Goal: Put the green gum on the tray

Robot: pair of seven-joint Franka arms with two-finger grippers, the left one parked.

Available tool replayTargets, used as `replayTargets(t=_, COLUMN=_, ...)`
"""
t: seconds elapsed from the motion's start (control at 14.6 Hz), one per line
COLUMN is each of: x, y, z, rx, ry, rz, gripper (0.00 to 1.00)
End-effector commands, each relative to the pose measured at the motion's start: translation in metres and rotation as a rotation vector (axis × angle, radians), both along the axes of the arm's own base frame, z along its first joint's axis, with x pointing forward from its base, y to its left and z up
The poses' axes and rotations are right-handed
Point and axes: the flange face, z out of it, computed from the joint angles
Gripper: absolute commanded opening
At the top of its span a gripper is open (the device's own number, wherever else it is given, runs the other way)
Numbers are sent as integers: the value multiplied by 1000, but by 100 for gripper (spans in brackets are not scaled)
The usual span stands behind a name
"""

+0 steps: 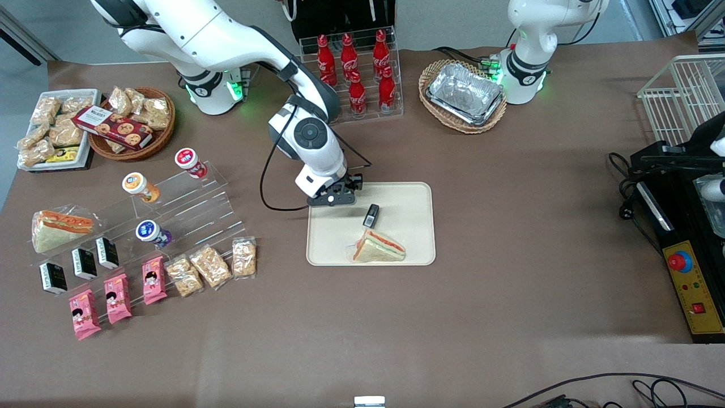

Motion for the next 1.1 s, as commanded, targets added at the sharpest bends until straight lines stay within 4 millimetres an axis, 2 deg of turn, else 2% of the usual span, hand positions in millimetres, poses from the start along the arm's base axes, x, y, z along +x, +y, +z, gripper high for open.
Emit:
replayTargets(t=0.0, x=1, y=2, z=-6, rx=-11, ry=-29, rz=-28, gripper=100)
replayTargets(t=0.21, x=5, y=-1, z=-3, rx=-10, ry=-32, rz=-33, gripper=100)
replayTargets(t=0.34, x=12, y=-6, z=18, rx=-6, ry=-55, rz=-33, gripper=100)
replayTargets(t=0.55, x=33, y=-36, z=73, rx=-58, ry=-63, rz=-47, gripper=100)
replayTargets(t=0.82, x=69, y=-92, z=161, rx=-76, ry=2, rz=14, gripper=100)
replayTargets(t=0.89, x=76, y=-113, z=189, rx=-52, ry=24, rz=21, gripper=100)
replayTargets(t=1.03, x=87, y=-169, z=240, rx=-35, ry=63, rz=46, gripper=100)
